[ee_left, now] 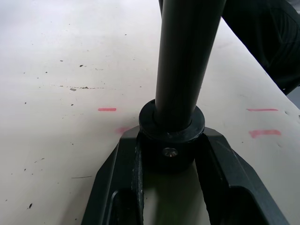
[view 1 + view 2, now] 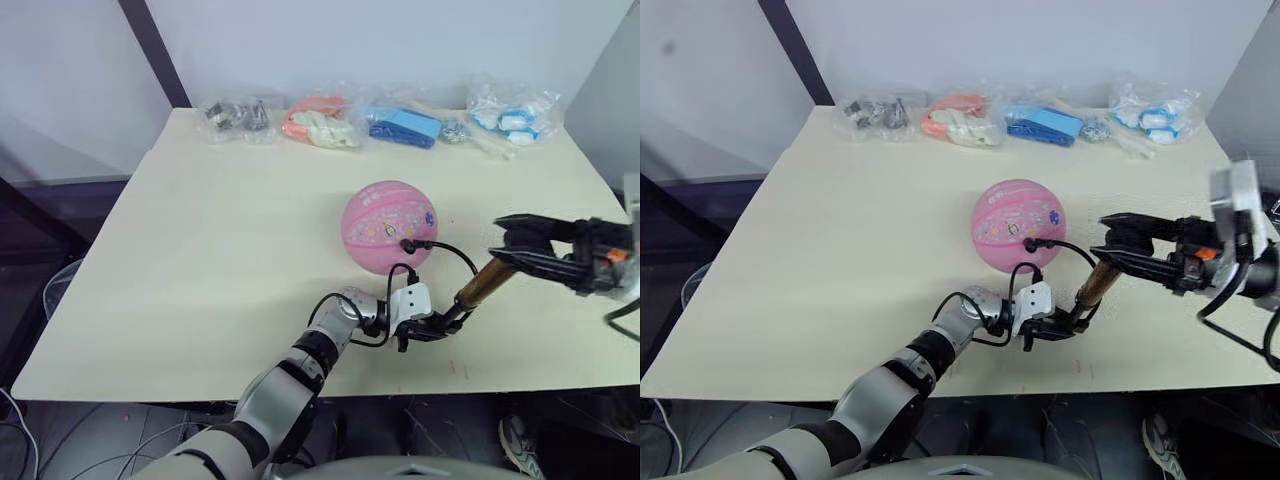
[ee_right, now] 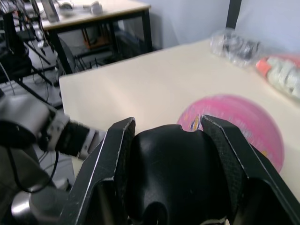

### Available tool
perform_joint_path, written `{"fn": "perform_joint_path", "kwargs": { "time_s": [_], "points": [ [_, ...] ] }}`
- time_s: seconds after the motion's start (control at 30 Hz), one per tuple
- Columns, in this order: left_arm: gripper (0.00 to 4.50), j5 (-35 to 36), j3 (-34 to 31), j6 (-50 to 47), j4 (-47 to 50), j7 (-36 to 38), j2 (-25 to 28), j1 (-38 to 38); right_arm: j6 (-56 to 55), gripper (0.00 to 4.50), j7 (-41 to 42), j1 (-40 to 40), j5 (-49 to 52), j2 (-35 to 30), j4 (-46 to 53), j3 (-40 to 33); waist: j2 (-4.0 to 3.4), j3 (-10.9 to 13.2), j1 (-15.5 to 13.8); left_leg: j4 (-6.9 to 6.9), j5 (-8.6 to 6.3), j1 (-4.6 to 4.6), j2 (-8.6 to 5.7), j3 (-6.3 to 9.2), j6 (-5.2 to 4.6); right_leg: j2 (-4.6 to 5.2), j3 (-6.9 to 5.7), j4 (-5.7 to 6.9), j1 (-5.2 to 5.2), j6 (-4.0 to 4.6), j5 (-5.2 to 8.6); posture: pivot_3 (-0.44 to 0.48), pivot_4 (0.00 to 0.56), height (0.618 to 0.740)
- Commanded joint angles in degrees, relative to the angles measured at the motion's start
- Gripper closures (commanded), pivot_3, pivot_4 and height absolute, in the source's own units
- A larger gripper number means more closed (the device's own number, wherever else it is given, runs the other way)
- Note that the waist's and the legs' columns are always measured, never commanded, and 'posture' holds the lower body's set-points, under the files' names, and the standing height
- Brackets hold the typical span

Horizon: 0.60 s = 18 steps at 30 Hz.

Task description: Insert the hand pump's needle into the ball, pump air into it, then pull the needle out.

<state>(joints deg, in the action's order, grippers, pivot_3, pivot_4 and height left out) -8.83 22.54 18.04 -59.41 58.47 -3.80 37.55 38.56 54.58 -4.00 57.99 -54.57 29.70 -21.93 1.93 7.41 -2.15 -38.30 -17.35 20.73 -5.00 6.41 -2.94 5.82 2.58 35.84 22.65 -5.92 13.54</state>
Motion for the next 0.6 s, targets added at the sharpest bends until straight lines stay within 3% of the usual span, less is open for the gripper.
{"fn": "perform_joint_path", "kwargs": {
  "time_s": [0.03,0.33,0.6],
  "points": [
    [3.40,-1.9,0.8,-3.2,-4.1,-0.3,1.4,-2.4,-2.3,2.76,0.6,3.2,-7.6,2.3,-0.5,8.3,0.02,-0.1,0.0,0.00,0.00,-0.05,0.02,0.02,0.01,0.00,-0.09,0.00,-0.01,0.01,0.00,0.000,0.150,0.740],
    [3.40,-1.8,0.6,-3.6,-3.9,-0.5,1.4,-2.6,-11.9,2.76,0.4,6.7,-20.0,9.2,-5.2,18.1,-0.06,-0.1,0.0,-0.02,0.06,-0.01,0.04,0.55,0.12,-0.04,-0.60,0.00,-0.12,0.17,-0.09,0.000,0.150,0.740],
    [3.40,-1.7,0.4,-3.7,-4.2,-0.6,1.6,-2.6,-7.9,2.76,2.3,4.1,-11.6,5.8,-1.8,9.9,-0.29,-0.1,-0.1,-0.03,0.09,0.05,0.03,0.72,0.16,-0.05,-0.78,-0.01,-0.15,0.20,-0.10,0.000,0.150,0.740]
  ]
}}
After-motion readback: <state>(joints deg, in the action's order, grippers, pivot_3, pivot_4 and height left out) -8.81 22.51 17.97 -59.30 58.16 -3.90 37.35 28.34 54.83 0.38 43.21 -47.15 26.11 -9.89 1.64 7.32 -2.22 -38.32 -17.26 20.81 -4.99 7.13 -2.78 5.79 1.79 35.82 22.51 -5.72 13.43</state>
